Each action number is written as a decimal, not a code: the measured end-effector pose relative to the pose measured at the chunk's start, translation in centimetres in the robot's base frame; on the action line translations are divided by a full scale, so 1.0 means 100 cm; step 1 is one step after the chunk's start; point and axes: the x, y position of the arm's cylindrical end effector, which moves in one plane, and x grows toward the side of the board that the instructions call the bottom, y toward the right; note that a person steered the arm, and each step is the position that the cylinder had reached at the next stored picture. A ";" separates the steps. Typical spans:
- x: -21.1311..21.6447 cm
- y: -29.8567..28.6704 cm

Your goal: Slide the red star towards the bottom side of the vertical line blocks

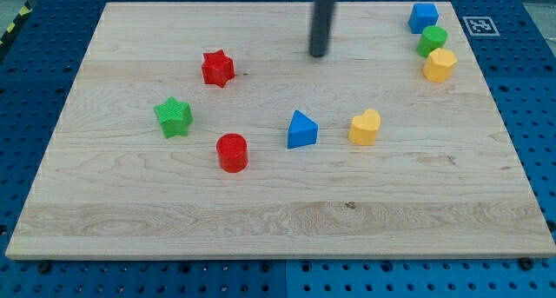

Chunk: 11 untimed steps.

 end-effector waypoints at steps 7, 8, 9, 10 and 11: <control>0.067 -0.074; 0.064 -0.048; 0.045 -0.044; 0.047 -0.018; 0.058 0.021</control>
